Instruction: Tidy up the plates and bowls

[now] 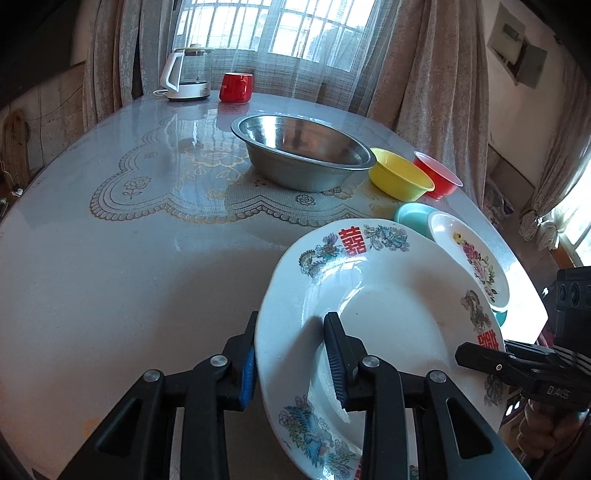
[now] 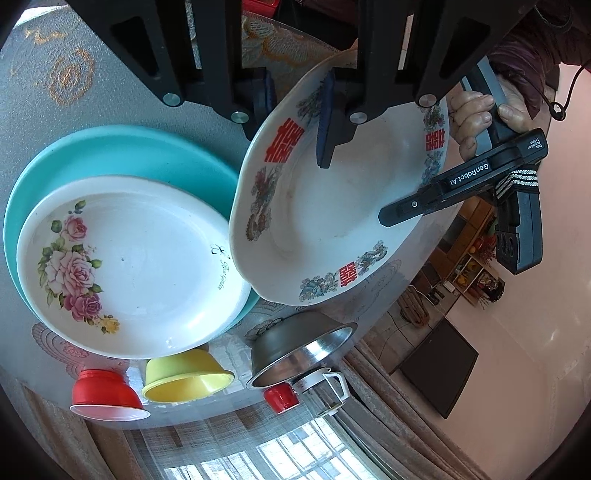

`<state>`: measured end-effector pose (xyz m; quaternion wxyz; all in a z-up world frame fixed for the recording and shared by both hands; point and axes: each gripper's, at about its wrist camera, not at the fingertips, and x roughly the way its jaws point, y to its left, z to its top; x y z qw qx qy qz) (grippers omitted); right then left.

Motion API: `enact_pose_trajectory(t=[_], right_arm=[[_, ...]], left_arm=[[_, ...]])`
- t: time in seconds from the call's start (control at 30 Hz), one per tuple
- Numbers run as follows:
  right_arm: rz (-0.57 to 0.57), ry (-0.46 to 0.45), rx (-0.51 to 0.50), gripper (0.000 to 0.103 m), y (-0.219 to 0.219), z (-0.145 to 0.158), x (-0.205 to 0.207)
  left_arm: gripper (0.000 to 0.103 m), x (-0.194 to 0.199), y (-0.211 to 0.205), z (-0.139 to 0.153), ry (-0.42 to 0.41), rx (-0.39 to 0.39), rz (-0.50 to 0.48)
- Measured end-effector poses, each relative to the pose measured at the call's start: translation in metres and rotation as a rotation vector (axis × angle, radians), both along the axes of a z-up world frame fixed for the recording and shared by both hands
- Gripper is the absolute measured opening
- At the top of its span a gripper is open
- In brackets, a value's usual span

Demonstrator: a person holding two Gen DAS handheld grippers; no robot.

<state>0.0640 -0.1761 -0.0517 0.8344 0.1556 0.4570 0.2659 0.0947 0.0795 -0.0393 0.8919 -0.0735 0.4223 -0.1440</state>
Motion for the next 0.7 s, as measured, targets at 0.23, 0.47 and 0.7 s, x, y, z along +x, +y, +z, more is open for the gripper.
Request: enact_pose_trajectory(t=[0.23, 0.47, 0.7], right_arm=[[0.023, -0.041, -0.056, 0.019, 0.01, 0.011, 0.006], [0.051, -0.06, -0.095, 0.019, 0.019, 0.017, 0.013], [0.057, -0.088, -0.101, 0.02, 0.016, 0.024, 0.009]], left_arm=[[0.031, -0.013, 0.01, 0.0, 0.014, -0.018, 0.025], [0.031, -0.024, 0.018, 0.001, 0.017, -0.041, 0.033], [0.031, -0.033, 0.015, 0.013, -0.041, -0.052, 0.009]])
